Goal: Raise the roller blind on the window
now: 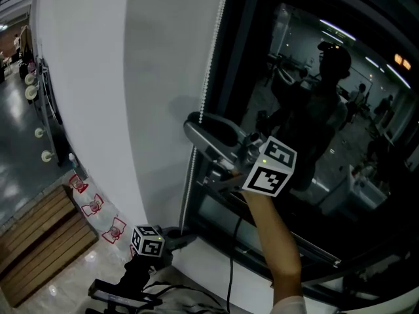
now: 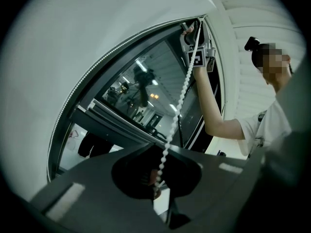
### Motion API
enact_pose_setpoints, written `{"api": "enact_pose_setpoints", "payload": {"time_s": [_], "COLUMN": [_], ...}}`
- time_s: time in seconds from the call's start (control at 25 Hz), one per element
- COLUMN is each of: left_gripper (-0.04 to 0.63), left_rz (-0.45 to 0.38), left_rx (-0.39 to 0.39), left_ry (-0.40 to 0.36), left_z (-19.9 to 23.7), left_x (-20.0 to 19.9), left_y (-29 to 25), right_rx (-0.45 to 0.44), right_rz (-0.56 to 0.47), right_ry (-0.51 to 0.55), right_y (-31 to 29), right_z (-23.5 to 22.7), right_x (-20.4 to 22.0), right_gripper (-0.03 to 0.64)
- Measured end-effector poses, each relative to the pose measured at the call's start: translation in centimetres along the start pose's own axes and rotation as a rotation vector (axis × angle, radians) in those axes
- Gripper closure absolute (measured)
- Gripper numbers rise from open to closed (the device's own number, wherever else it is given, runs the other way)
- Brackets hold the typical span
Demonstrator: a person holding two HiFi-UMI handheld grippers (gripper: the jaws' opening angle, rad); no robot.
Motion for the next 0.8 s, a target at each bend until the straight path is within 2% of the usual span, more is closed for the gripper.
{"api": "enact_pose_setpoints", "payload": {"time_s": [0.2, 0.8], "left_gripper": [0.597, 0.597], "left_rz": [-0.005, 0.002], "left_rx": [-0.003, -0.003], "left_ry": [0.006, -0.001], "left_z": [-0.1, 0.5], "left_x": [-1.1, 0.6], "left_y": [0.0, 0.4], "right_rx": [-0.006, -0.003], "right_rz": [-0.05, -0.107], "right_ry": [0.02, 0.037], "right_y": [-1.1, -1.8], "right_z": [-0.8, -0.6], "right_x": [-4.3, -7.1], "right_gripper": [0.541, 0.577]}}
Point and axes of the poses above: the fingertips, and each gripper's own axes: y backward along the fingers, z to its left, x out of its underside, the point moved 2 cm from there along y, backward along the fingers, and after that the axes turned 6 degrees about x, right-handed, at the moved point
